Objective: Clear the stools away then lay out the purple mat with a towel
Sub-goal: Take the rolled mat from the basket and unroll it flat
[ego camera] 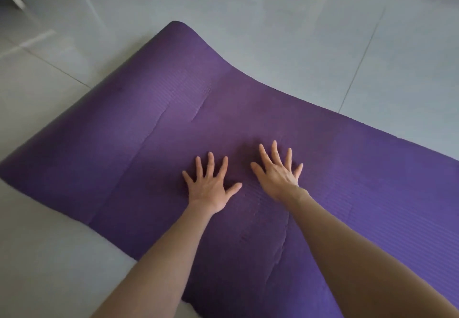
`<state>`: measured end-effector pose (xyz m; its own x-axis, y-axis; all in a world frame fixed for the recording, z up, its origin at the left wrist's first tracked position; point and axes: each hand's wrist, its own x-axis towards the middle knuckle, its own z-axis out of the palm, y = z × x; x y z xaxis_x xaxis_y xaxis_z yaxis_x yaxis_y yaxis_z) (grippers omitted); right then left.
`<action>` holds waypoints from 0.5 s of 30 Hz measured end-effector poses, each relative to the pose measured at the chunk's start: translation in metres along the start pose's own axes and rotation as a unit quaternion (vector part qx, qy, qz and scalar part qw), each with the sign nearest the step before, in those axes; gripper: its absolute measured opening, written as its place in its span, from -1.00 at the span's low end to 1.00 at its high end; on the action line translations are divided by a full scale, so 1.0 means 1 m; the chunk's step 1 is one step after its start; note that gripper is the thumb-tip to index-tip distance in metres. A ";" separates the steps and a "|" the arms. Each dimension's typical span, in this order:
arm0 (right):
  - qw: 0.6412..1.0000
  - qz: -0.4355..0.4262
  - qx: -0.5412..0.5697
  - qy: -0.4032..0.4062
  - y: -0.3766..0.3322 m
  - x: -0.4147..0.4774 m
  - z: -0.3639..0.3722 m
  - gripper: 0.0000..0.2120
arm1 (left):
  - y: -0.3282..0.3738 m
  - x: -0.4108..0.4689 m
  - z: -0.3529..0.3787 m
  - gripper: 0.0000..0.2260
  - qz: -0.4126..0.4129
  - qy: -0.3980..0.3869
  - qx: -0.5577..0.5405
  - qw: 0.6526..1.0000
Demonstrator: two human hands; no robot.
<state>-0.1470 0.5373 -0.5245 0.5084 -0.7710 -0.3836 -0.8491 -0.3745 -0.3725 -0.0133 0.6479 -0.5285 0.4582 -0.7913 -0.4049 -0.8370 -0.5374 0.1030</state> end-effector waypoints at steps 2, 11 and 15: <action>1.000 0.010 0.012 -0.023 -0.017 0.019 0.000 -0.45 | -0.005 0.003 0.000 -0.26 0.011 0.001 -0.009 1.000; 0.994 0.071 -0.063 -0.058 -0.026 0.039 0.029 -0.41 | -0.096 0.029 -0.064 -0.28 0.004 0.113 0.049 0.992; 0.991 0.081 -0.066 -0.079 -0.029 0.039 0.027 -0.43 | -0.131 0.052 -0.104 -0.26 -0.039 0.155 0.062 0.985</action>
<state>-0.0991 0.5318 -0.5513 0.3717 -0.7403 -0.5602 -0.9273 -0.3254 -0.1853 0.1511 0.6466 -0.4690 0.5756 -0.8107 -0.1075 -0.8171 -0.5752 -0.0372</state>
